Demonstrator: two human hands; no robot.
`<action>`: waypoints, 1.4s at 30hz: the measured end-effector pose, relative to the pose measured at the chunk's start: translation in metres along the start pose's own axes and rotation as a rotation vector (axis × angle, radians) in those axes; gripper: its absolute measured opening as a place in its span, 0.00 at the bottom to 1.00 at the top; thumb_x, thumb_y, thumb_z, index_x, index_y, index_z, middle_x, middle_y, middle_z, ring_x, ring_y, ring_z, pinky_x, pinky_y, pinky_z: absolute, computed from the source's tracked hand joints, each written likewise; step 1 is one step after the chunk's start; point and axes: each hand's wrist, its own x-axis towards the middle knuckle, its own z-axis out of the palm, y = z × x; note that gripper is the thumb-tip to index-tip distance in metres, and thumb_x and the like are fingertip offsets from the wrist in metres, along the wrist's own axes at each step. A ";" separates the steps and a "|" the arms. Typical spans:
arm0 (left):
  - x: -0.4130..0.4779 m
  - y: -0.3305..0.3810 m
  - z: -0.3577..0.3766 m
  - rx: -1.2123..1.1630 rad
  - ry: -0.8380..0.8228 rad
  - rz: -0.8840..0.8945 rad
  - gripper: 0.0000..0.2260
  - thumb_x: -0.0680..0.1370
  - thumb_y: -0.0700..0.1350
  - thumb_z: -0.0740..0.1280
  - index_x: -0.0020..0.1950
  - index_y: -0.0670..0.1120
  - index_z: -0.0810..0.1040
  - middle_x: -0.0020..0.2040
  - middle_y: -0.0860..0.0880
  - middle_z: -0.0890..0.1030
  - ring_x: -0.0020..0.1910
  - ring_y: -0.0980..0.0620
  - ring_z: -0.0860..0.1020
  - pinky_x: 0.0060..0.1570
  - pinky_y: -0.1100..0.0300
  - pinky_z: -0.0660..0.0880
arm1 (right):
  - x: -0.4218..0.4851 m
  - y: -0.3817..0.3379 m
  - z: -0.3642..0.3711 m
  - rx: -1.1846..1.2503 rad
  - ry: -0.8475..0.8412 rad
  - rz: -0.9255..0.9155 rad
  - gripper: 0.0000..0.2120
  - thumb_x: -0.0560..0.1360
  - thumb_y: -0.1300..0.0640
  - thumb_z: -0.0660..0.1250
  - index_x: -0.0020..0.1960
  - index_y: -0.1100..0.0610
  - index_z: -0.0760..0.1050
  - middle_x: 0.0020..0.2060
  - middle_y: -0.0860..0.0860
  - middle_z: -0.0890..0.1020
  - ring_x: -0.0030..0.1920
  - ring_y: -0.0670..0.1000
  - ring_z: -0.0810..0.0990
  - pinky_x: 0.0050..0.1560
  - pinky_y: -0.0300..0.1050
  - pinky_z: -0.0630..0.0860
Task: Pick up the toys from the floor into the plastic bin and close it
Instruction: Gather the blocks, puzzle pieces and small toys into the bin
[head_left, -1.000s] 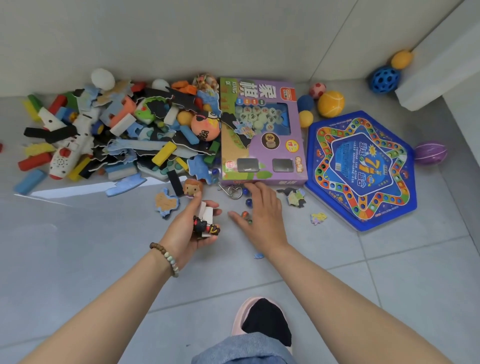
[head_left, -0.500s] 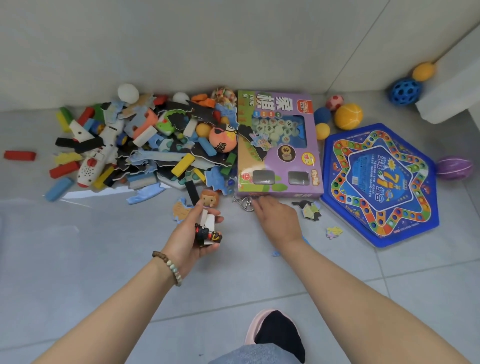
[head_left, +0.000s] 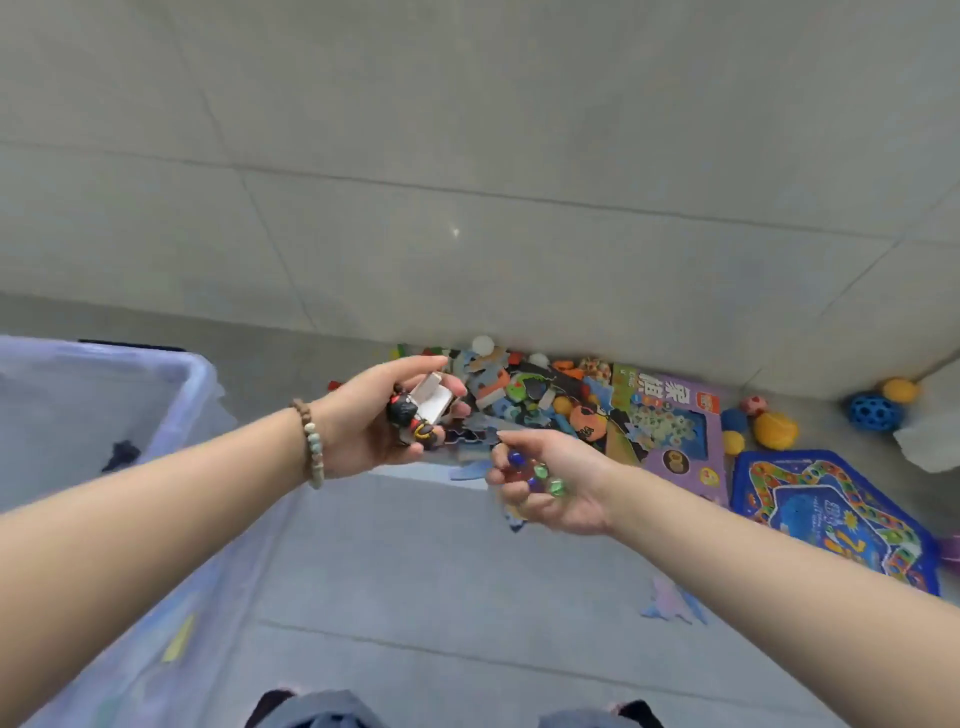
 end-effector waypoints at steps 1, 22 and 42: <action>-0.022 0.006 -0.017 -0.040 0.029 0.035 0.12 0.76 0.53 0.62 0.38 0.48 0.78 0.37 0.49 0.81 0.23 0.54 0.72 0.20 0.69 0.66 | -0.006 -0.006 0.028 -0.077 -0.032 0.029 0.18 0.79 0.52 0.58 0.33 0.59 0.70 0.30 0.54 0.73 0.21 0.46 0.68 0.16 0.30 0.58; -0.177 -0.155 -0.286 -0.344 0.677 -0.015 0.31 0.78 0.47 0.64 0.76 0.51 0.51 0.76 0.45 0.57 0.74 0.43 0.58 0.70 0.43 0.61 | 0.099 0.095 0.332 -0.582 -0.135 -0.035 0.21 0.79 0.60 0.62 0.70 0.61 0.64 0.69 0.55 0.66 0.68 0.58 0.69 0.65 0.49 0.71; 0.025 -0.041 0.005 0.838 0.087 0.204 0.31 0.74 0.64 0.60 0.71 0.45 0.66 0.69 0.48 0.71 0.66 0.49 0.70 0.65 0.56 0.67 | -0.058 -0.003 -0.090 -1.014 0.494 -0.145 0.32 0.71 0.49 0.72 0.71 0.53 0.65 0.70 0.51 0.68 0.68 0.52 0.69 0.64 0.44 0.69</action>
